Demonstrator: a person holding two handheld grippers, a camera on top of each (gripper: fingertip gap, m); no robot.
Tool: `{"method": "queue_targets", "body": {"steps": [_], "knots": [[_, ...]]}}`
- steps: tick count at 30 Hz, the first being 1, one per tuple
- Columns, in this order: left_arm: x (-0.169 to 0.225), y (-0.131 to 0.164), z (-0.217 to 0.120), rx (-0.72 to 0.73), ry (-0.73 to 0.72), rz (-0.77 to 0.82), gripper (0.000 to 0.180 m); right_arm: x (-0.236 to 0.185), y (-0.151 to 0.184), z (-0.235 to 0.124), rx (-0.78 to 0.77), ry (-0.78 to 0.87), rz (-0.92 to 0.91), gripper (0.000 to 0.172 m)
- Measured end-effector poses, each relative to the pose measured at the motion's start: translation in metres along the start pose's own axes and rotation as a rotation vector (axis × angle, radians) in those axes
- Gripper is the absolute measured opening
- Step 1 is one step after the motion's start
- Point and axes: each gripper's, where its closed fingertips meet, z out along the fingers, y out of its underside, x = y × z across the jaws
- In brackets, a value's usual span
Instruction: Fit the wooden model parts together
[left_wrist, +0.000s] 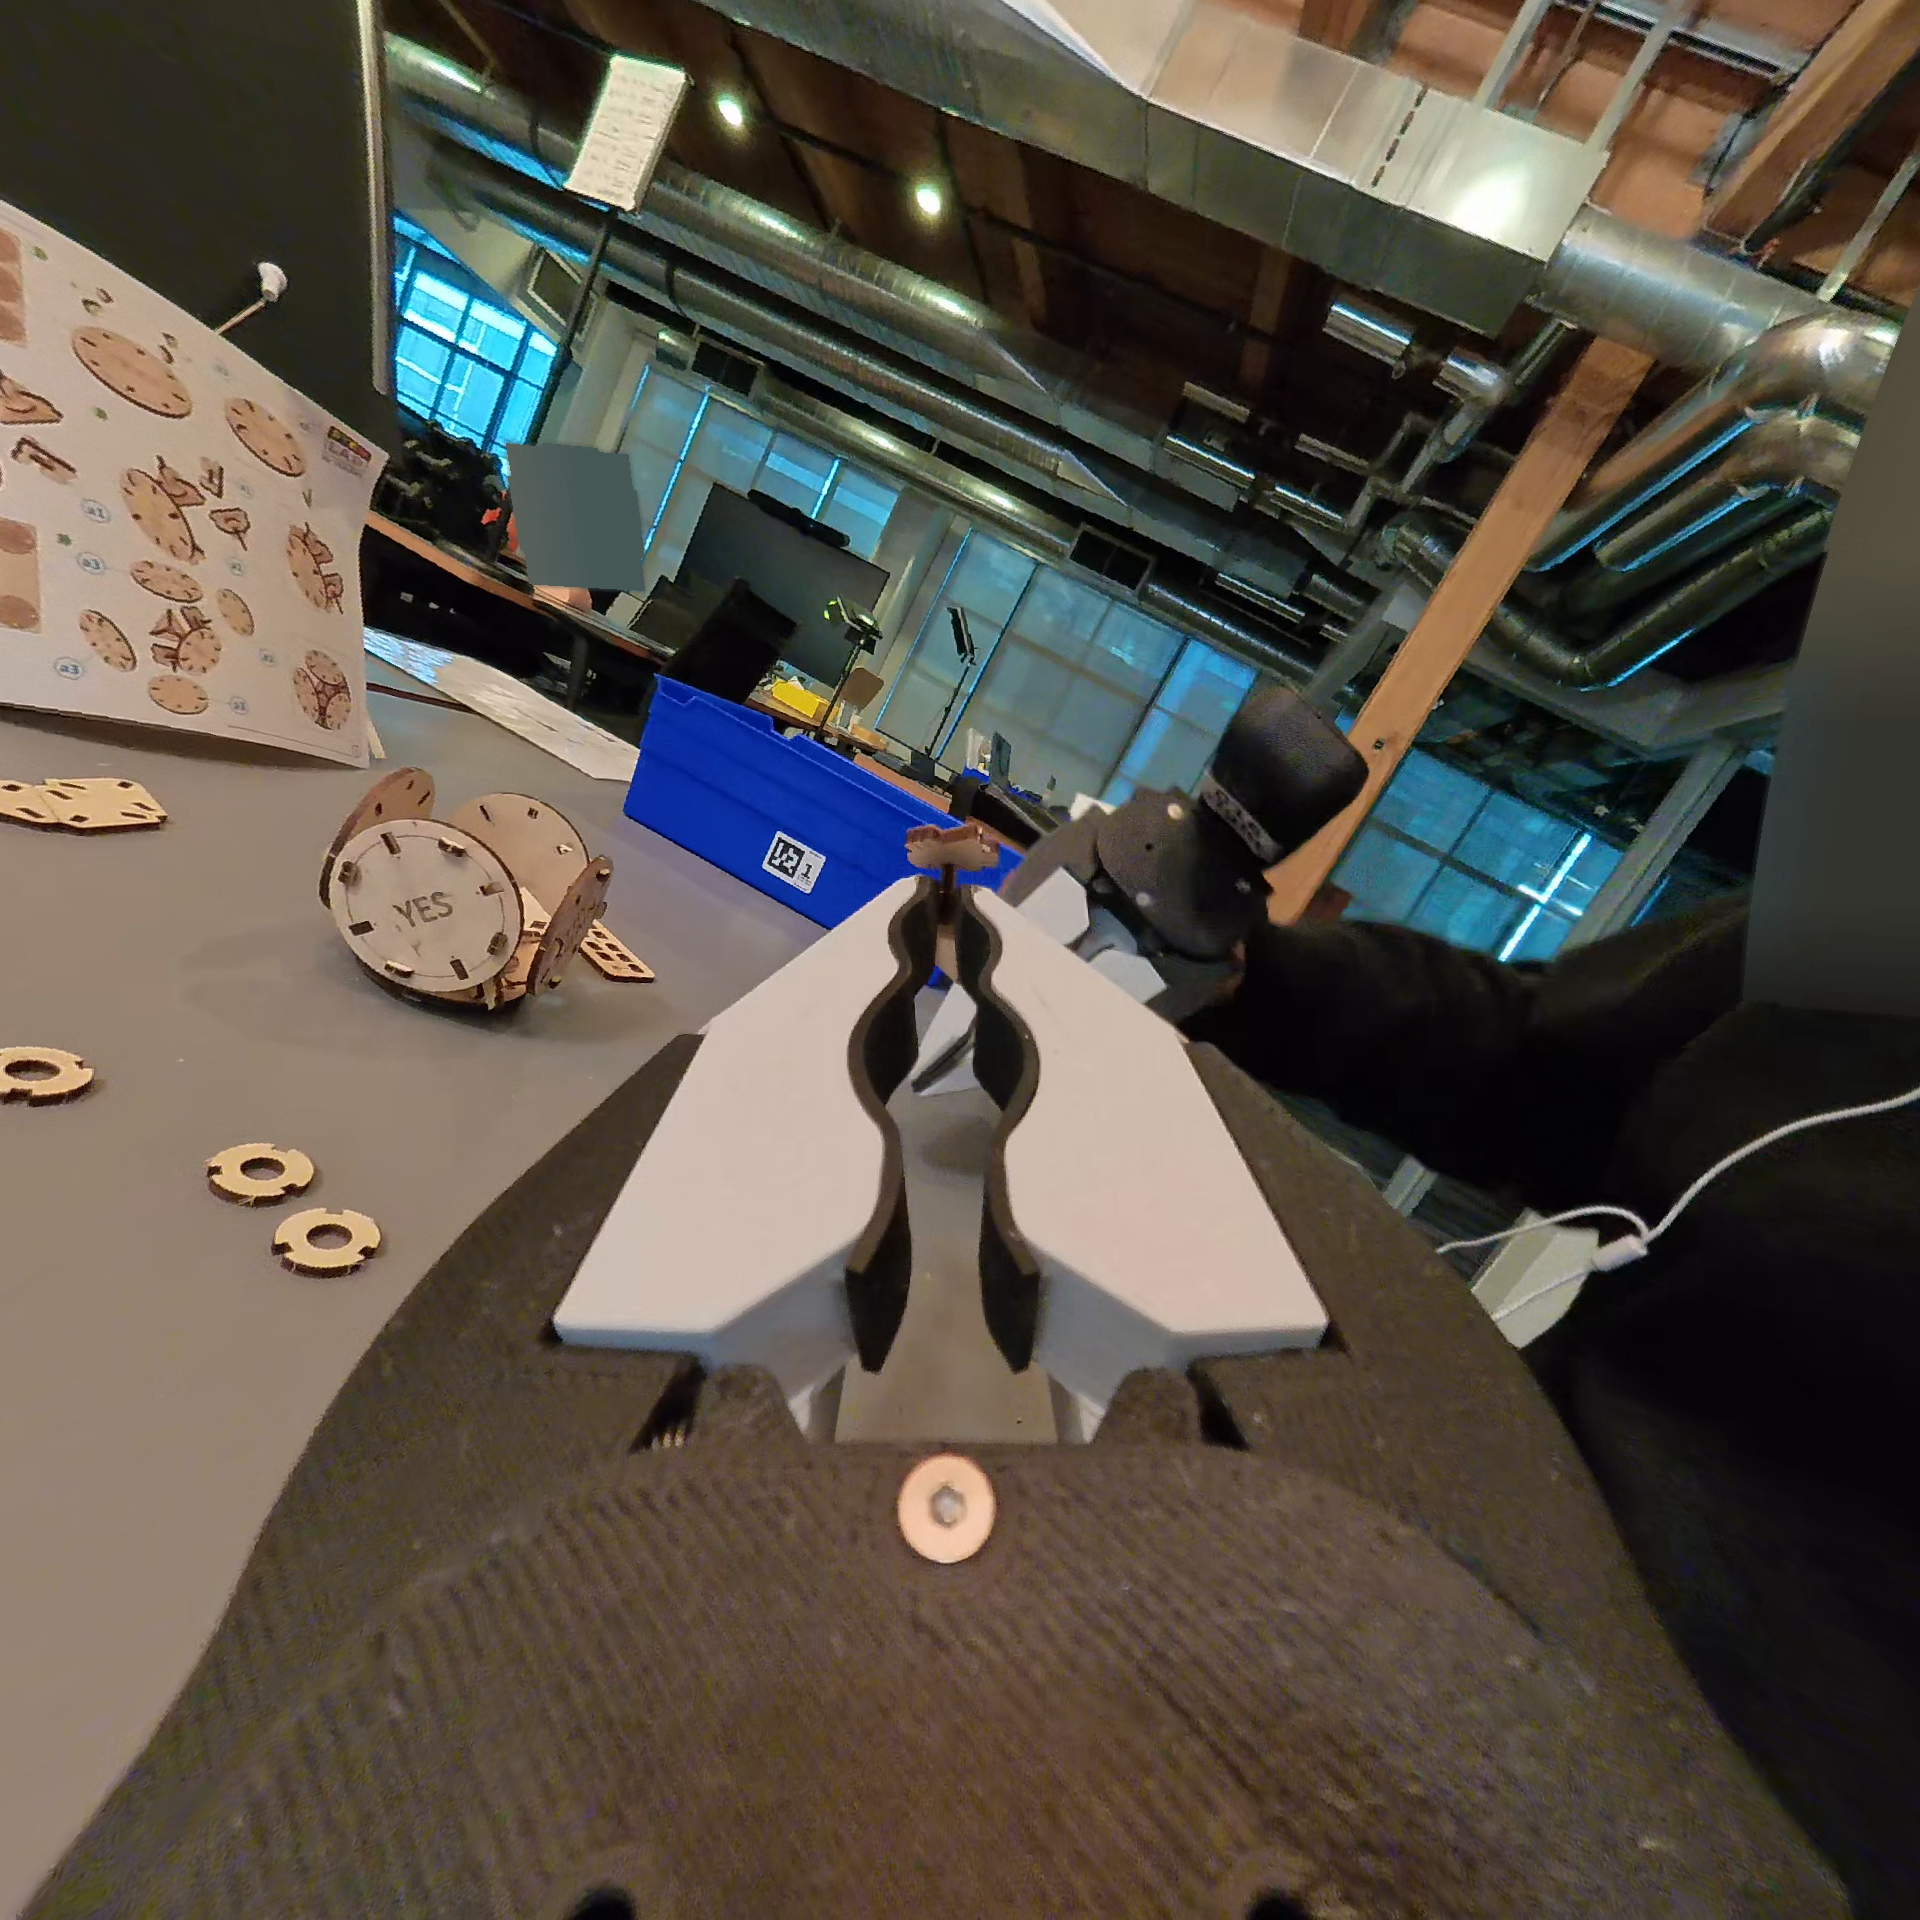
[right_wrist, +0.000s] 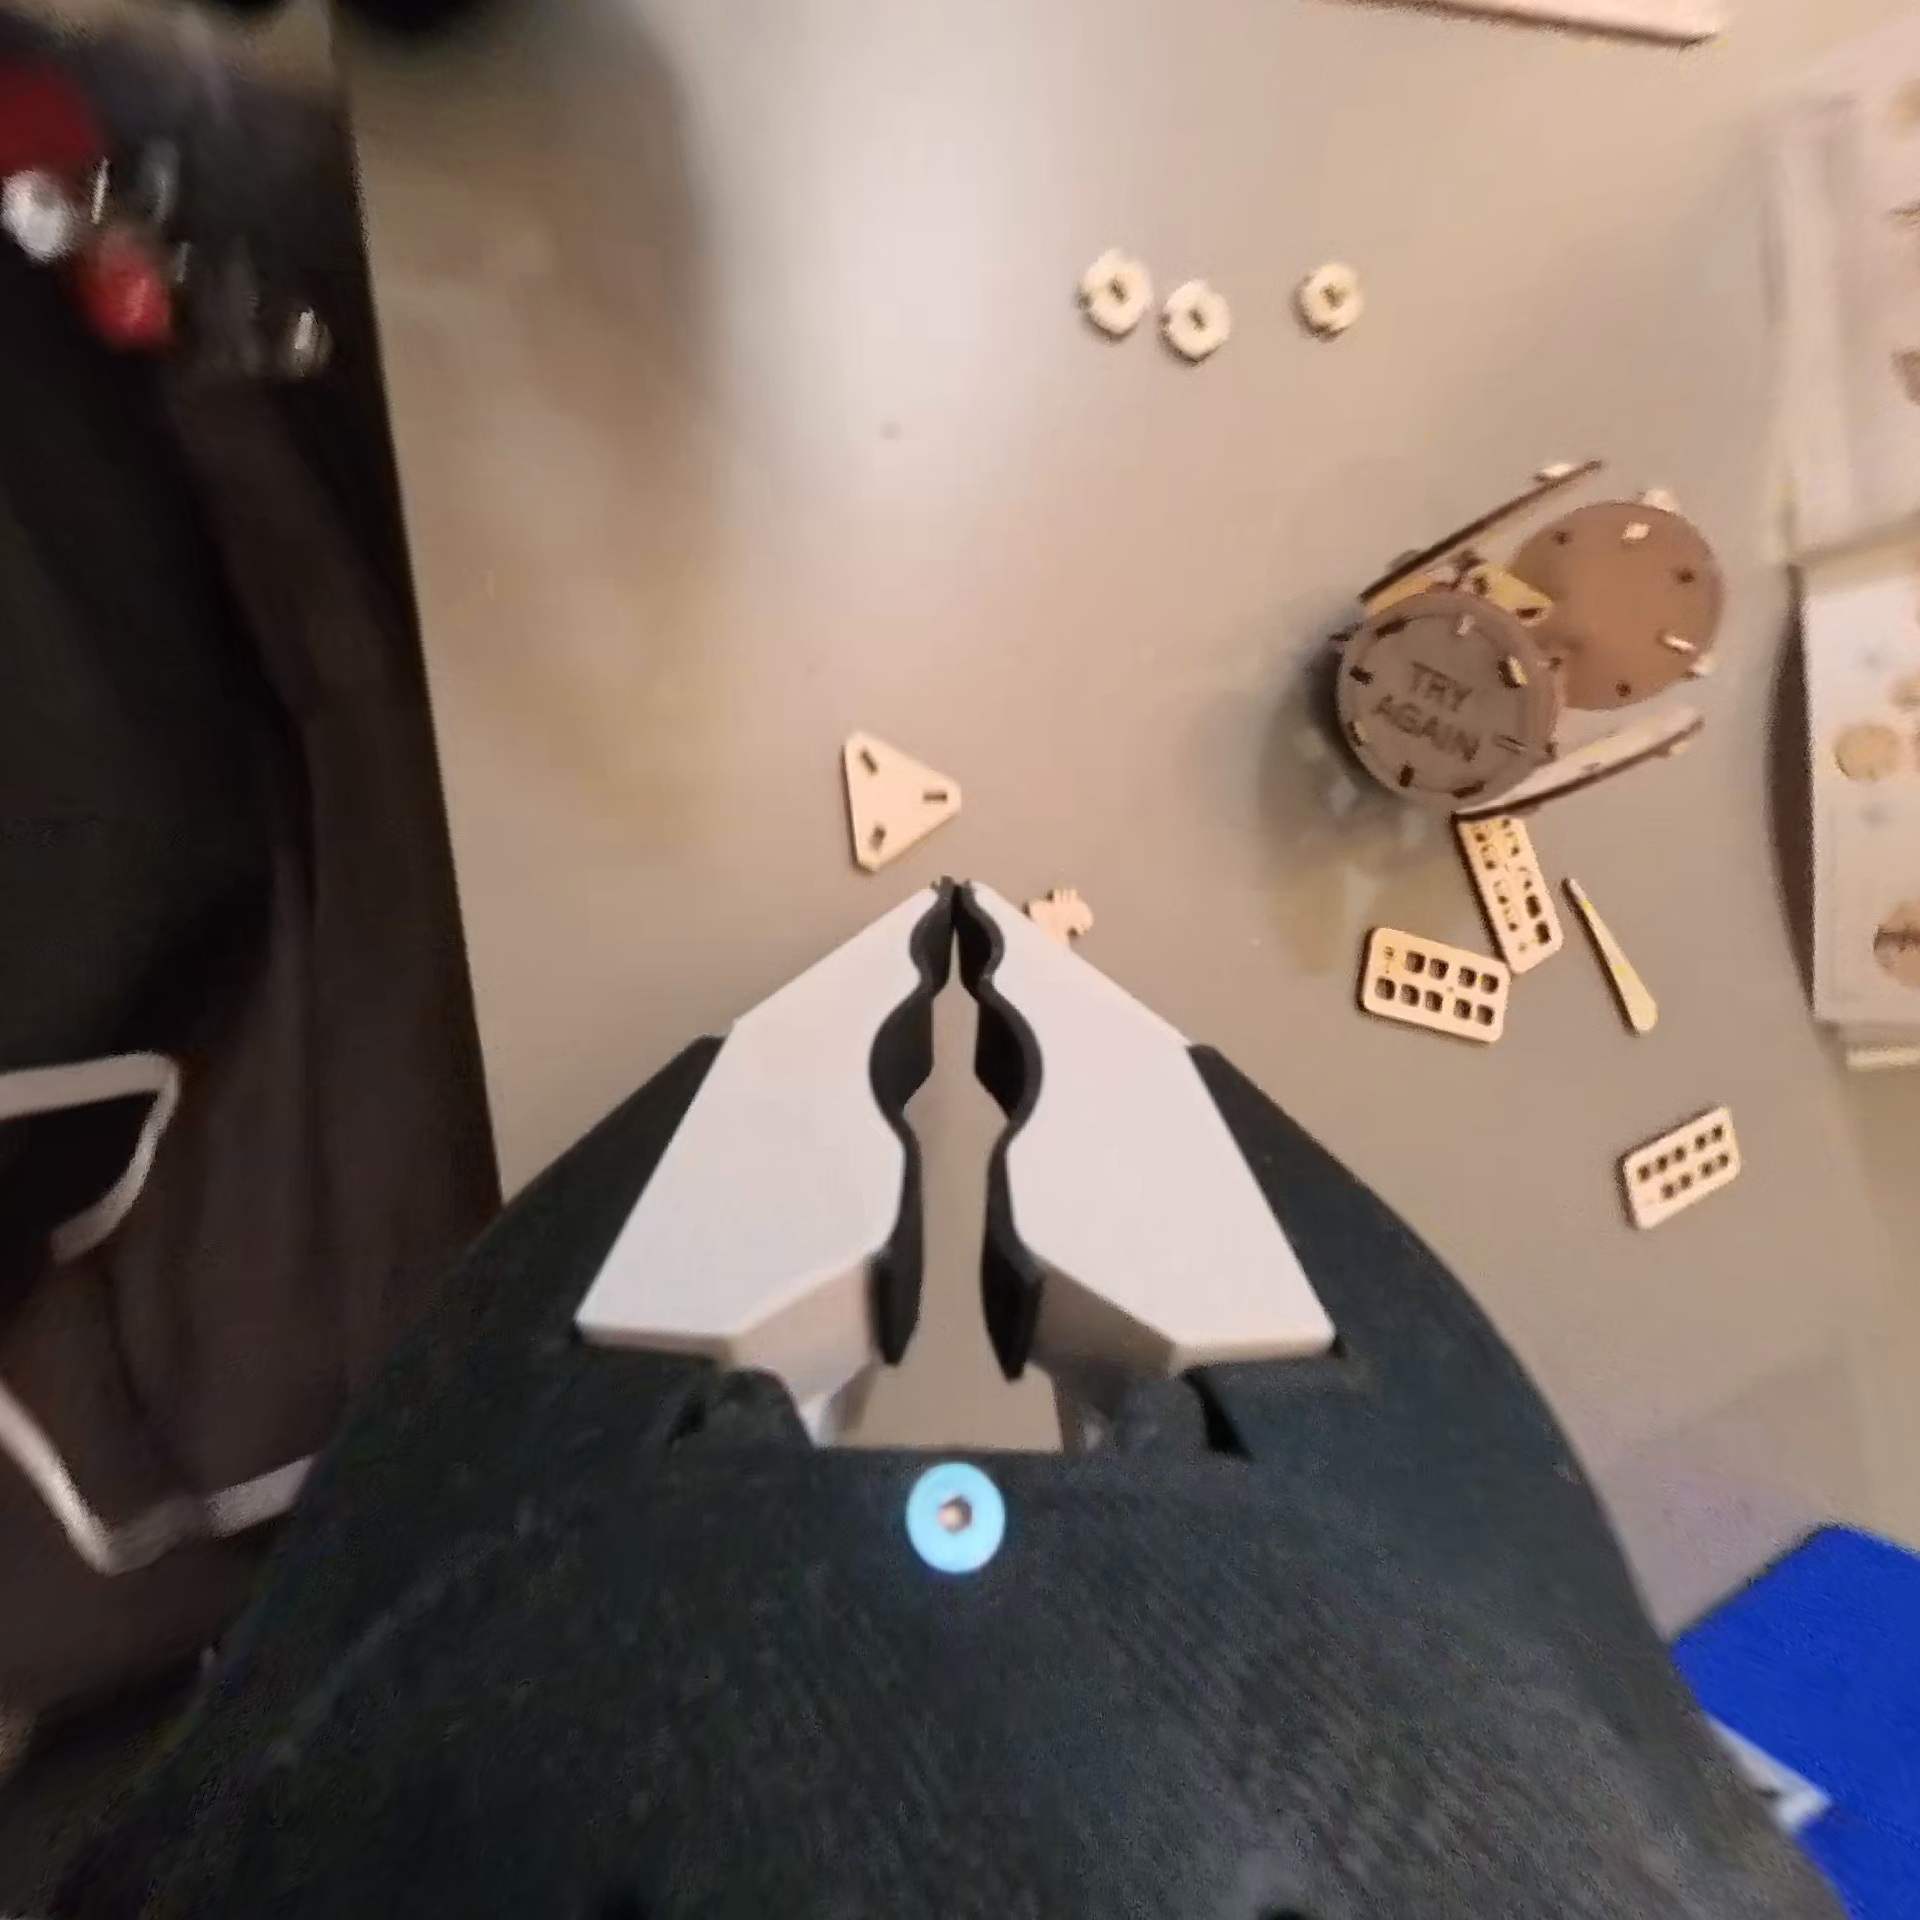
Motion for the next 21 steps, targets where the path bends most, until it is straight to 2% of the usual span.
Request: {"method": "queue_targets", "body": {"steps": [4, 8, 9, 12, 14, 17, 21], "knots": [[-0.001, 0.001, 0.001, -0.005, -0.004, -0.002, 0.0, -0.002, -0.022, 0.011, 0.168, 0.168, 0.164, 0.0], [-0.001, 0.005, 0.005, -0.035, -0.014, 0.007, 0.0, 0.008, -0.021, 0.01, 0.249, 0.251, 0.271, 0.003], [-0.001, 0.005, 0.005, -0.038, -0.02, 0.016, 0.0, 0.014, -0.016, 0.008, 0.26, 0.27, 0.307, 0.007], [-0.003, 0.006, 0.006, -0.039, -0.036, 0.021, 0.0, 0.045, 0.011, -0.002, 0.275, 0.385, 0.481, 0.035], [-0.005, 0.006, 0.006, -0.038, -0.041, 0.013, 0.0, 0.065, 0.034, -0.006, 0.278, 0.434, 0.624, 0.044], [-0.006, 0.004, 0.005, -0.031, -0.048, 0.011, 0.0, 0.079, 0.062, -0.003, 0.246, 0.418, 0.771, 0.057], [-0.006, 0.002, 0.003, -0.016, -0.048, 0.008, 0.0, 0.087, 0.077, -0.001, 0.208, 0.419, 0.814, 0.066]]}}
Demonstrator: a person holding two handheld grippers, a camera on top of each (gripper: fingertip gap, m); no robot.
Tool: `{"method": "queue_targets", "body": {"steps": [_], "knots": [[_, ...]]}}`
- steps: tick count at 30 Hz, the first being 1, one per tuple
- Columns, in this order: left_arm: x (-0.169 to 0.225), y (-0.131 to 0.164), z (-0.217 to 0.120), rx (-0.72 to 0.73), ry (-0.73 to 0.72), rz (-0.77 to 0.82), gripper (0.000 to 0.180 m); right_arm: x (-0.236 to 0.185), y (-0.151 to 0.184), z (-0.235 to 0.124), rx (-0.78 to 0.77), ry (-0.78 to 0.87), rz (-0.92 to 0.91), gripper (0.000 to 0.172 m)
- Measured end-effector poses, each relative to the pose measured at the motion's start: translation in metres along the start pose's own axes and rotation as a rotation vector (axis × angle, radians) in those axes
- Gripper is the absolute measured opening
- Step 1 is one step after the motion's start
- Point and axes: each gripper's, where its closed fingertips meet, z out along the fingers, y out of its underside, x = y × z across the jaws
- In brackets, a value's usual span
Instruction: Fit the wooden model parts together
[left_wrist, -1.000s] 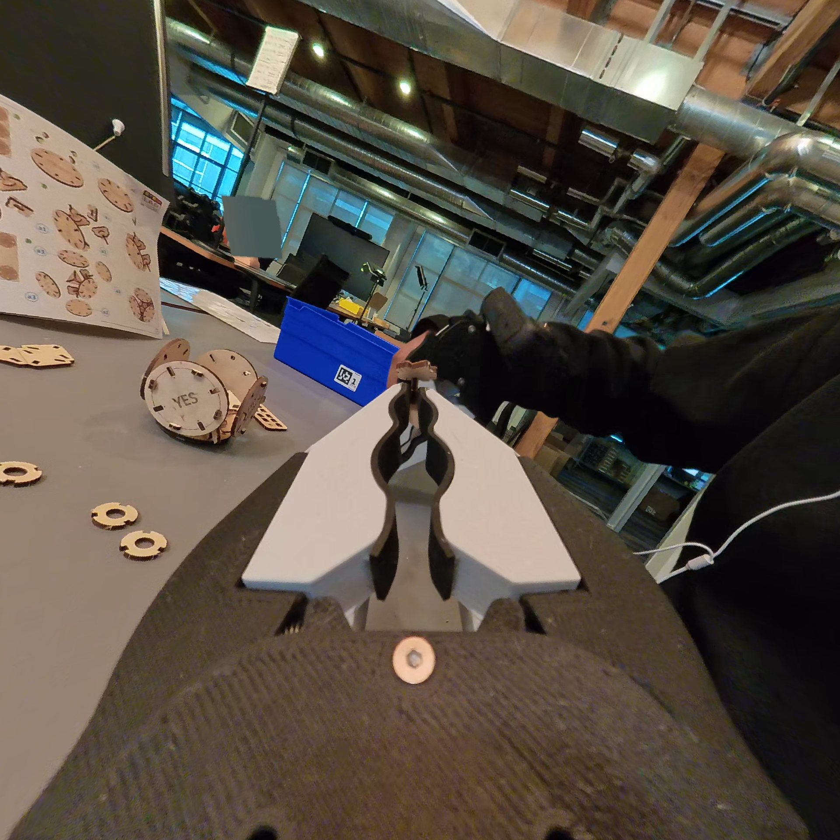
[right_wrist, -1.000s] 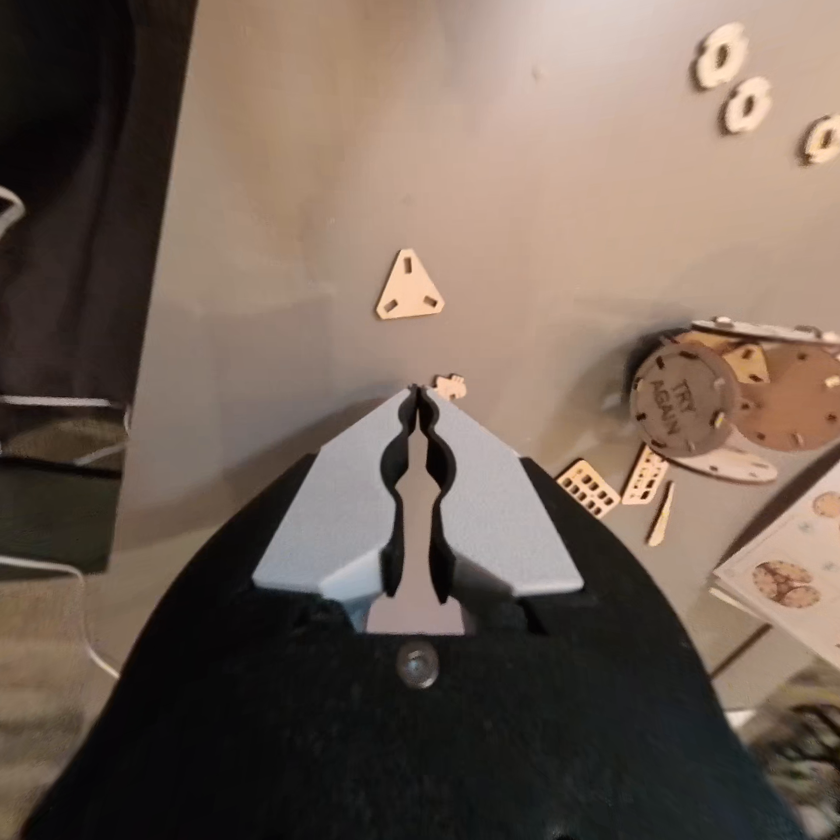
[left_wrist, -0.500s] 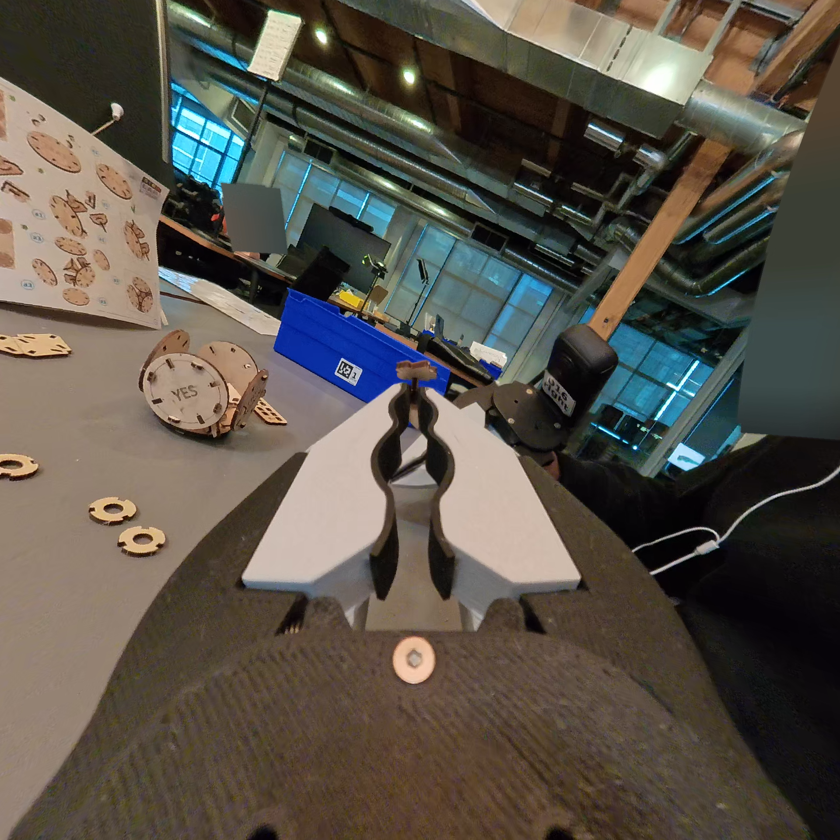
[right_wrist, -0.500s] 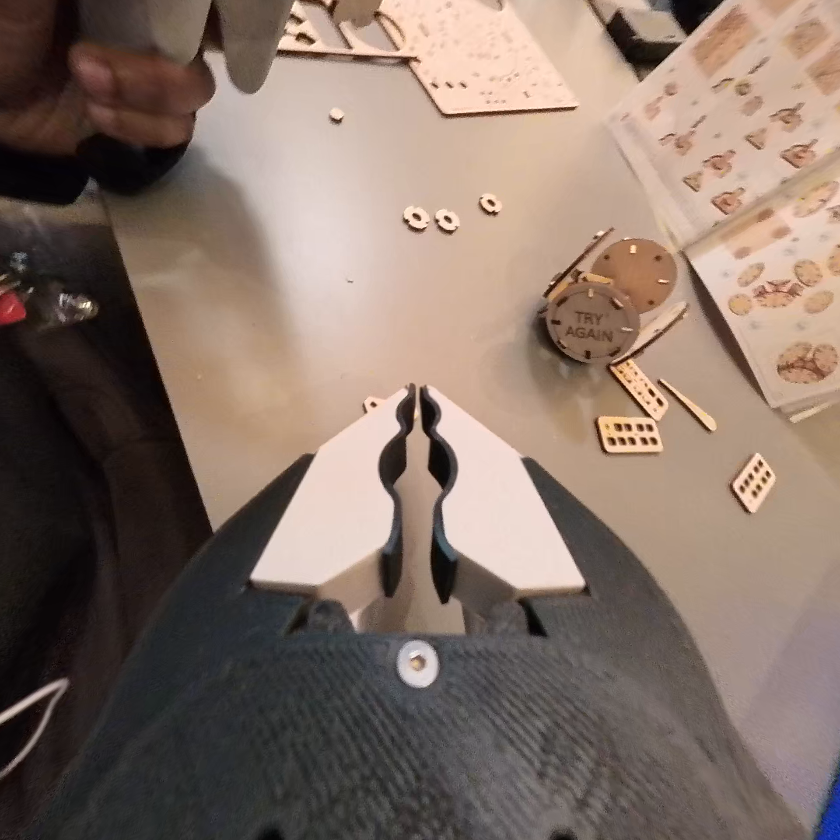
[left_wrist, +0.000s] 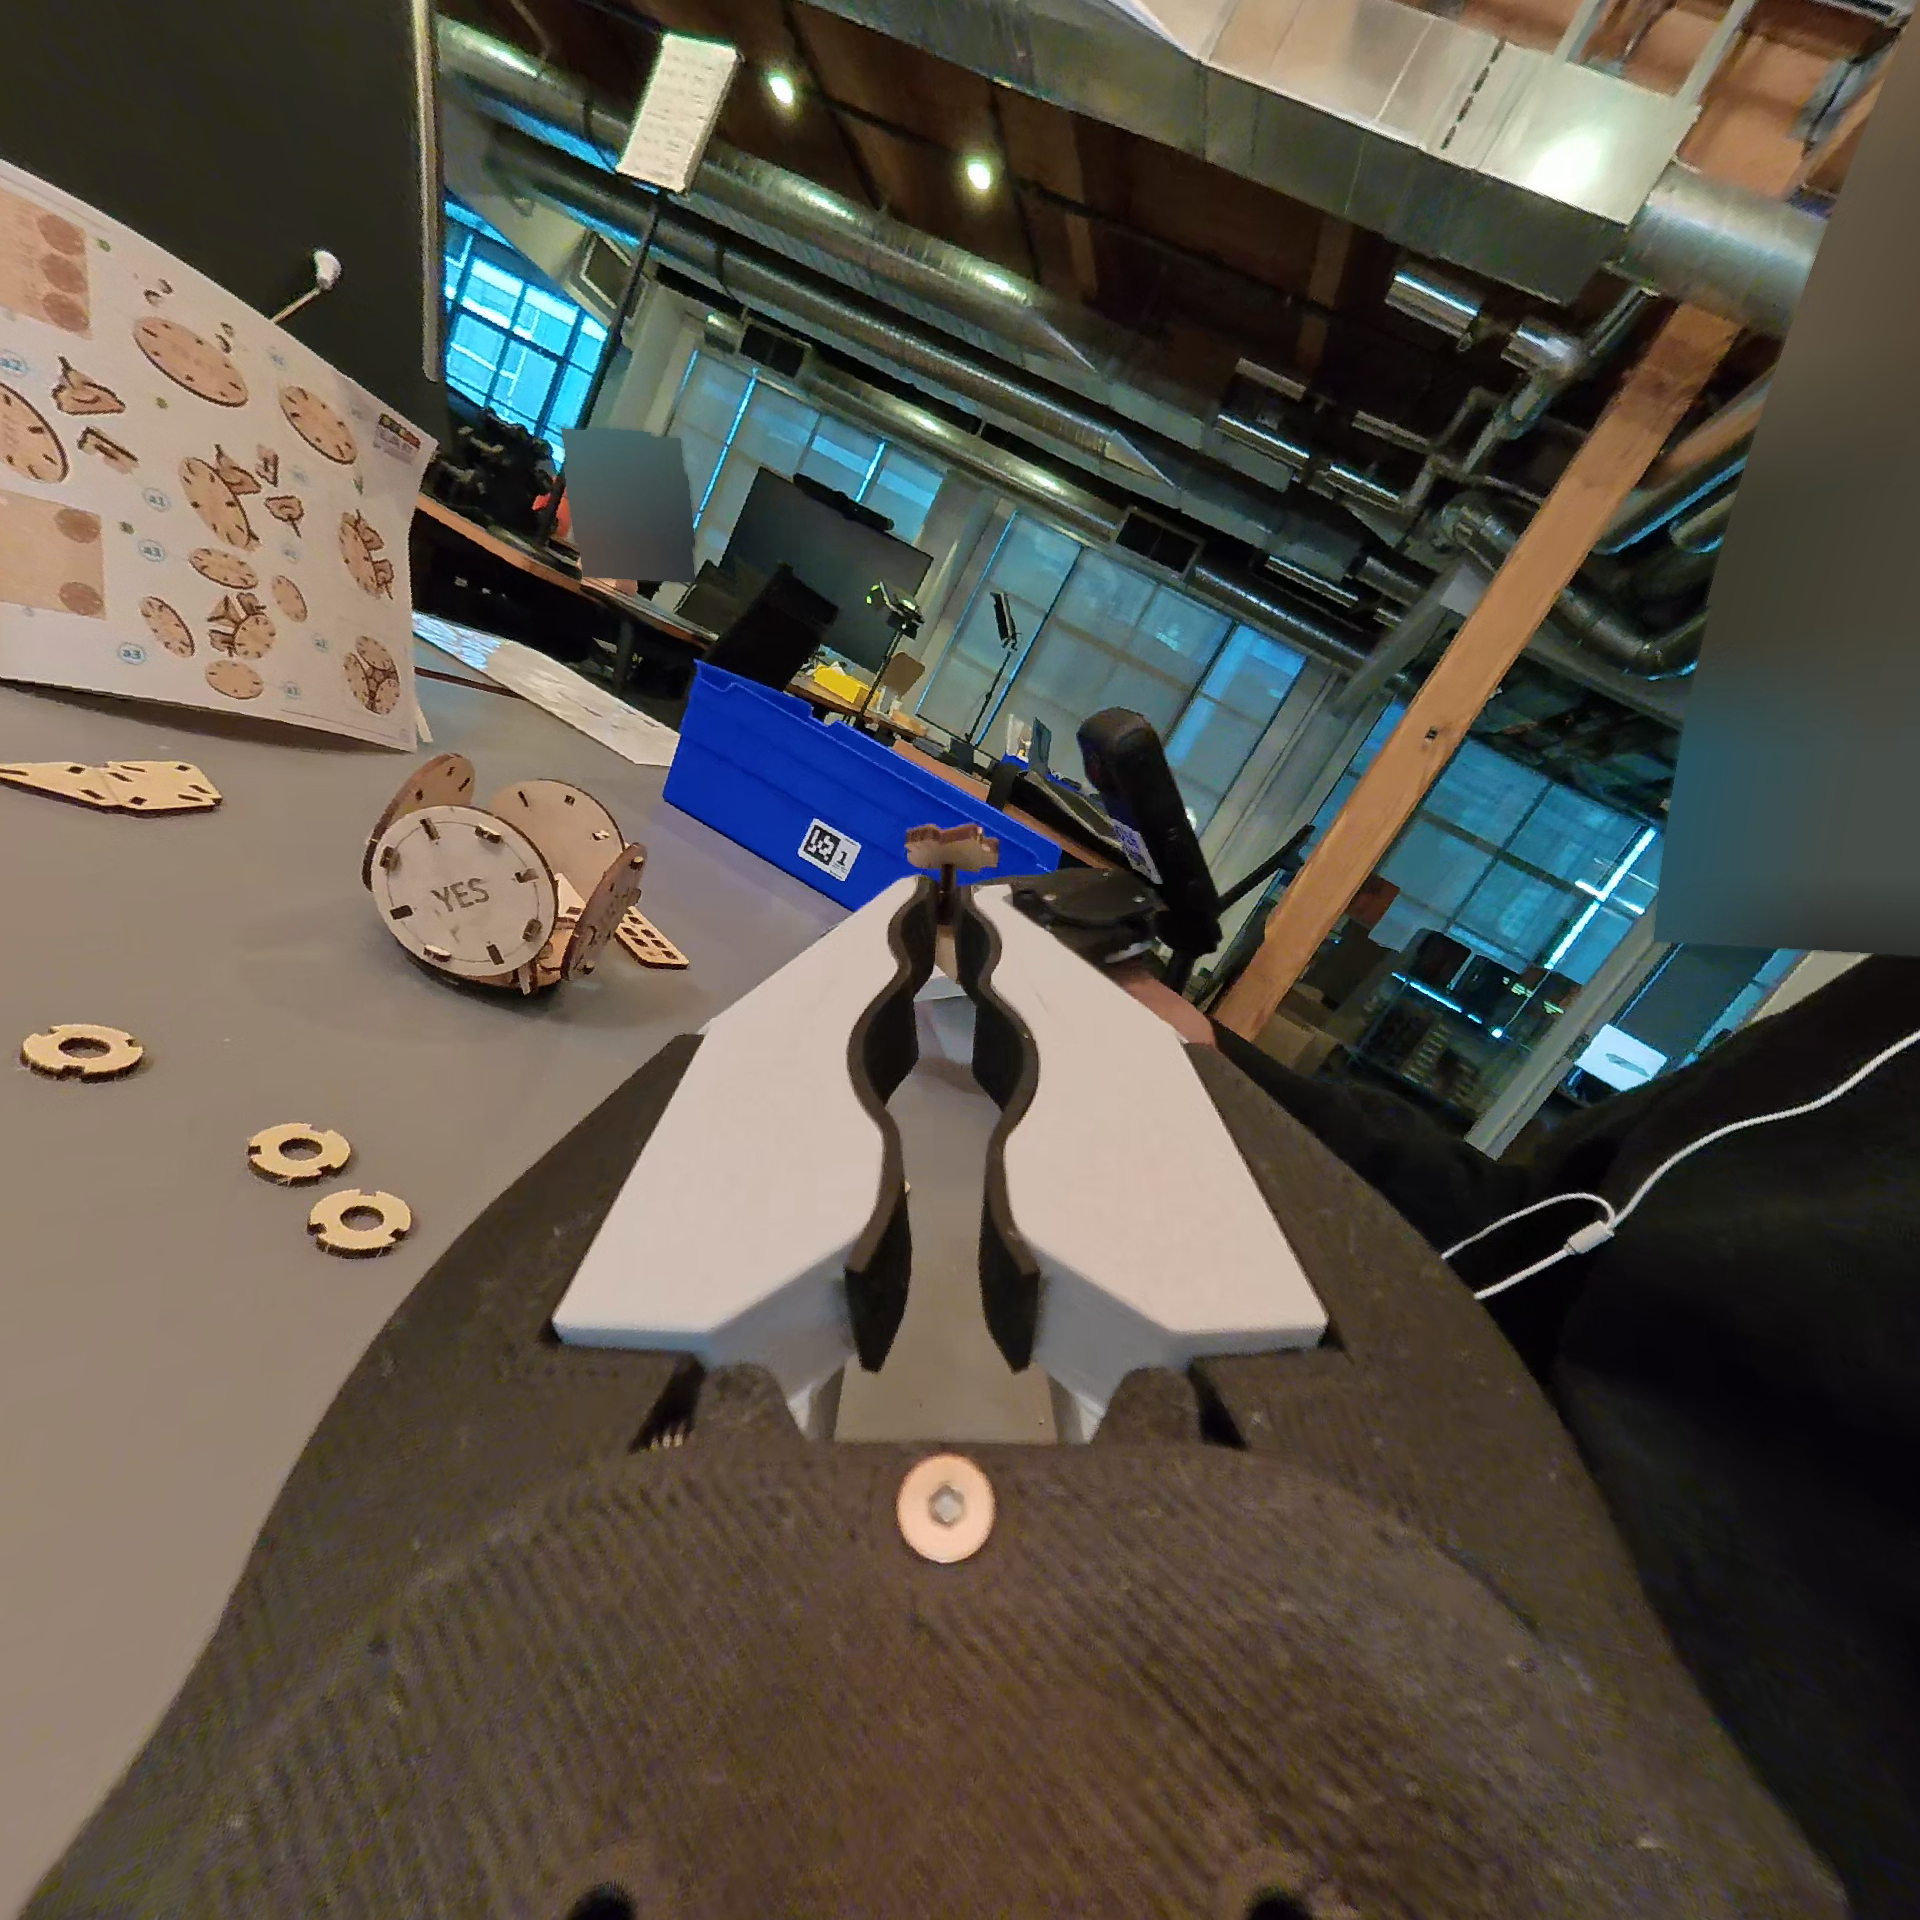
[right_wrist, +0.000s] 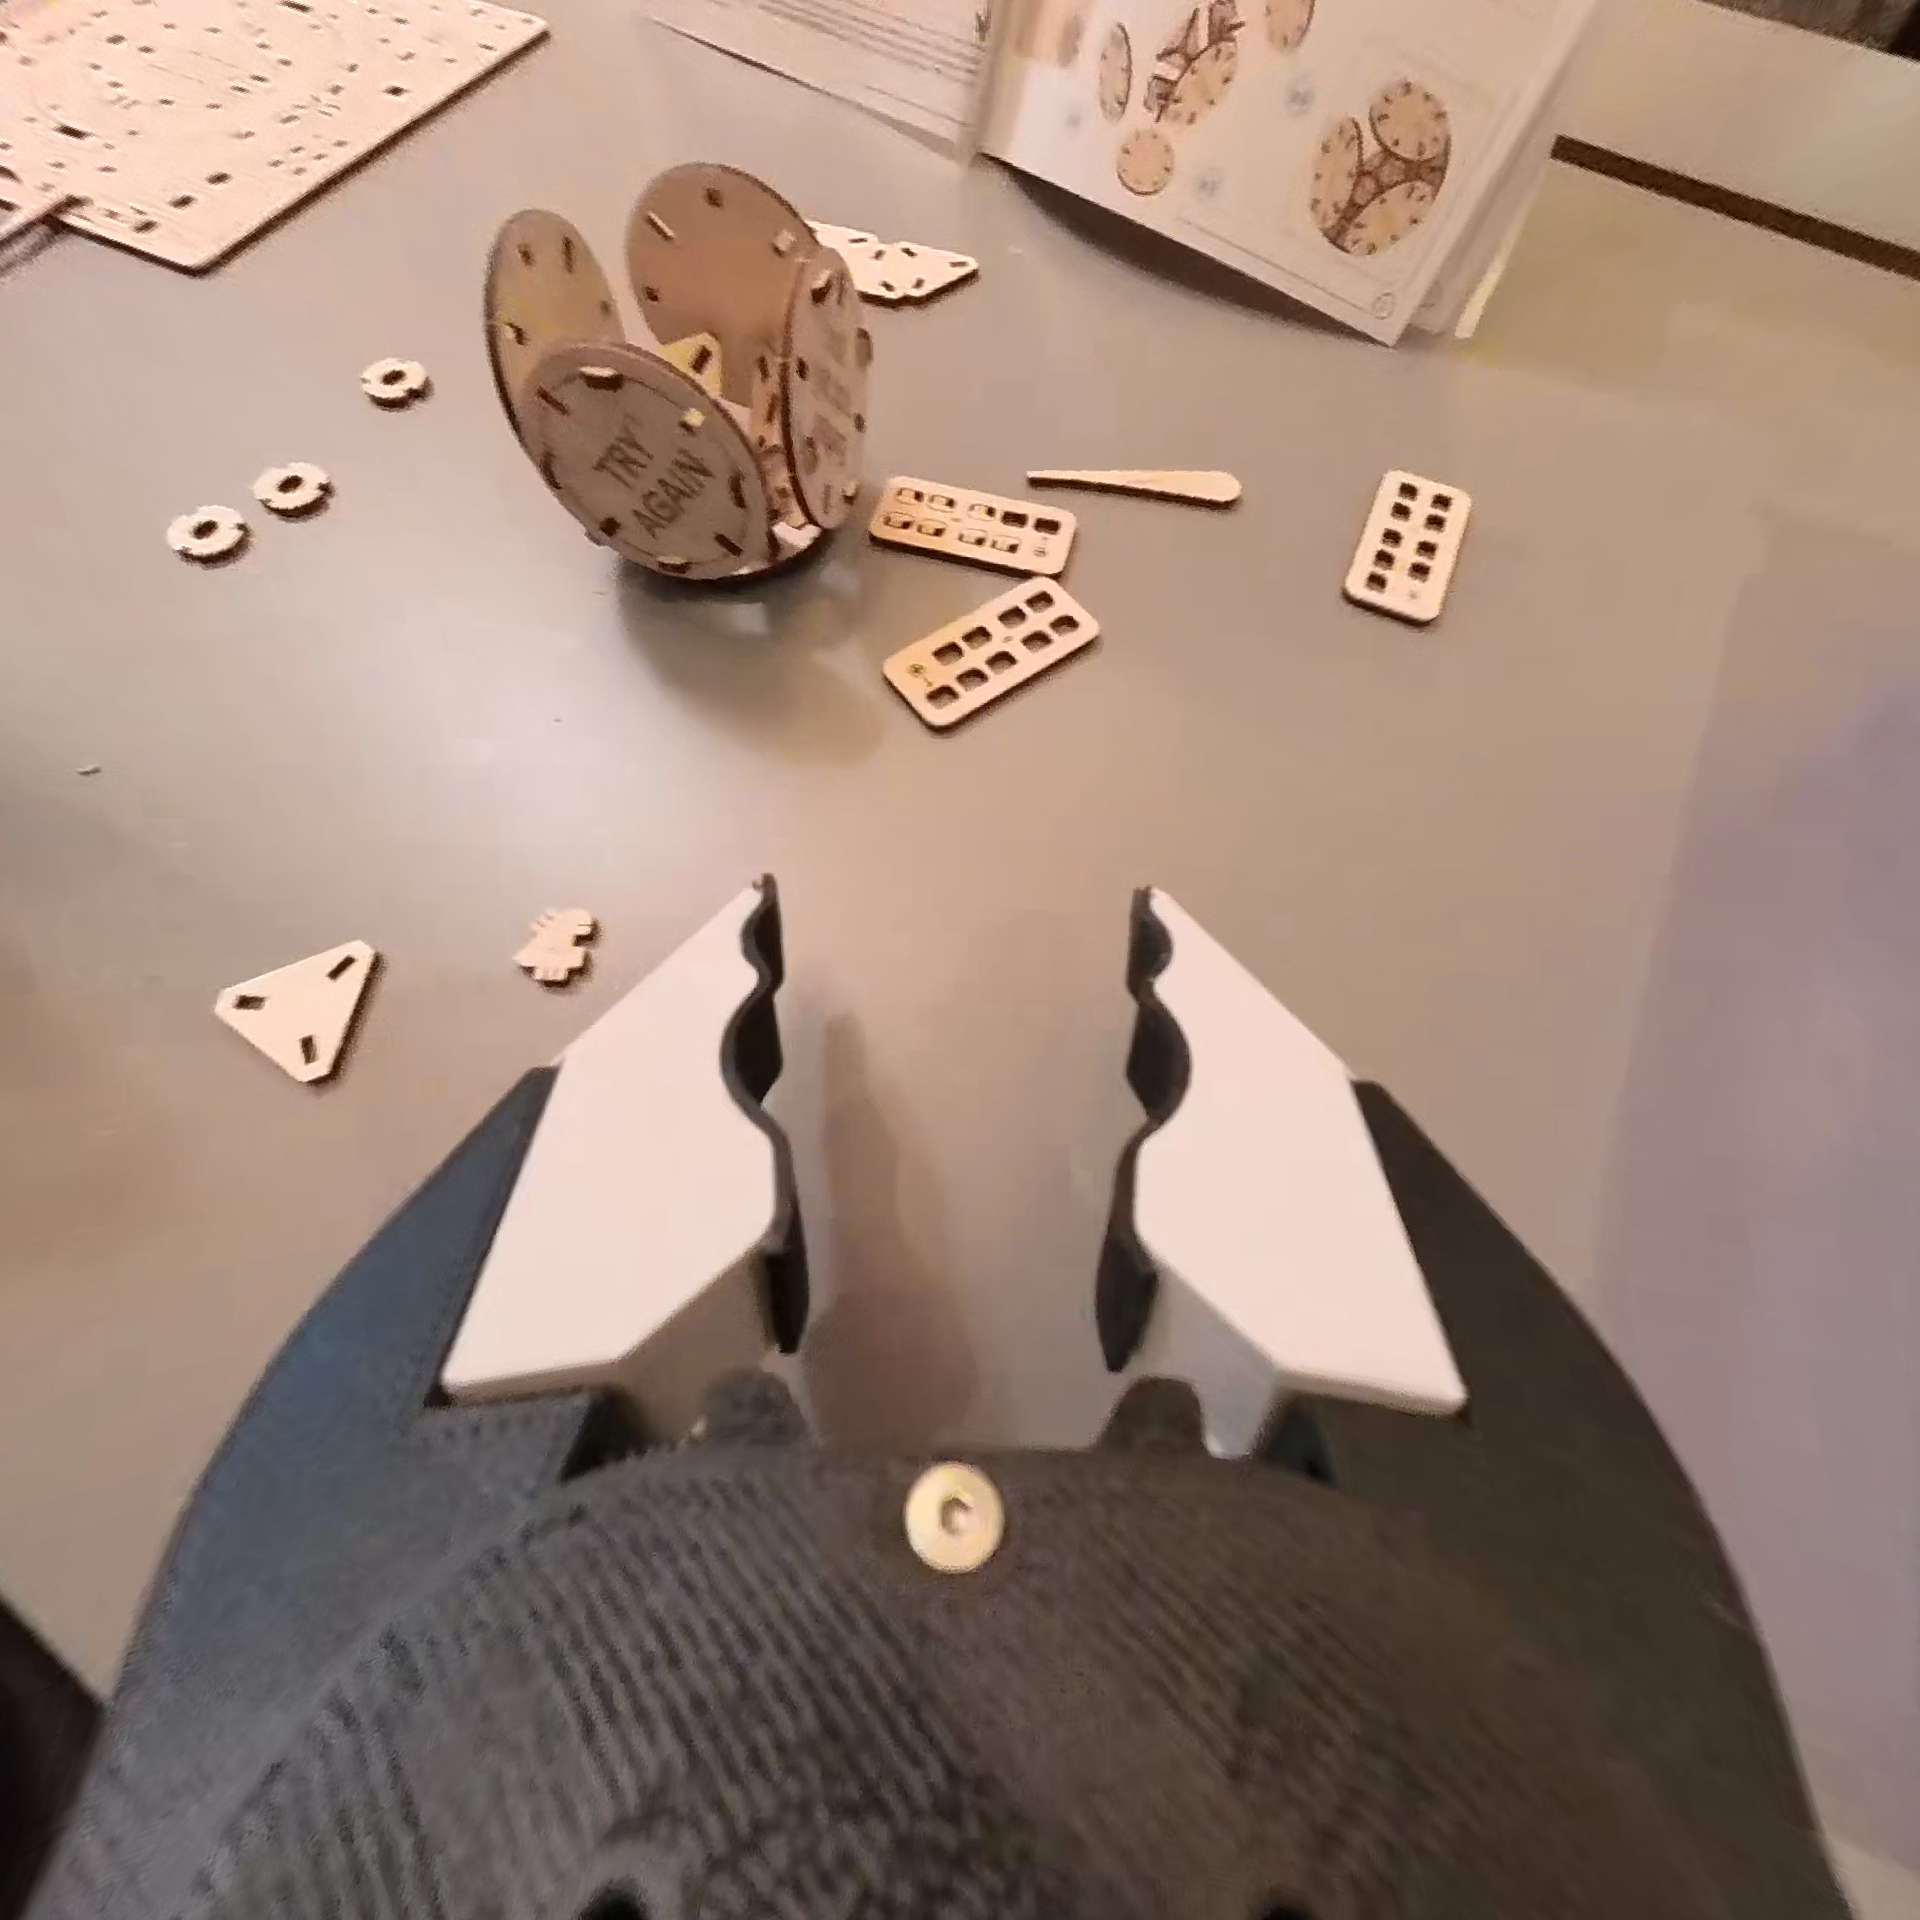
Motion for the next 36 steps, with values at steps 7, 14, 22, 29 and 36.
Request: {"method": "queue_targets", "body": {"steps": [7, 14, 22, 29, 36], "knots": [[0.002, -0.001, -0.001, 0.008, 0.015, -0.002, 0.0, 0.014, 0.008, 0.017, -0.097, 0.074, -0.127, 0.086], [0.002, -0.002, -0.002, 0.015, 0.021, -0.007, 0.0, 0.015, 0.014, 0.023, -0.146, -0.053, 0.033, 0.107], [0.002, -0.002, -0.003, 0.018, 0.019, -0.009, 0.0, 0.03, 0.028, 0.023, -0.221, 0.062, 0.081, 0.159], [0.001, -0.002, -0.002, 0.014, 0.016, -0.007, 0.0, 0.031, 0.028, 0.023, -0.223, 0.062, 0.079, 0.159], [0.0, -0.002, -0.002, 0.012, 0.008, -0.009, 0.0, 0.031, 0.028, 0.023, -0.222, 0.062, 0.079, 0.159]]}}
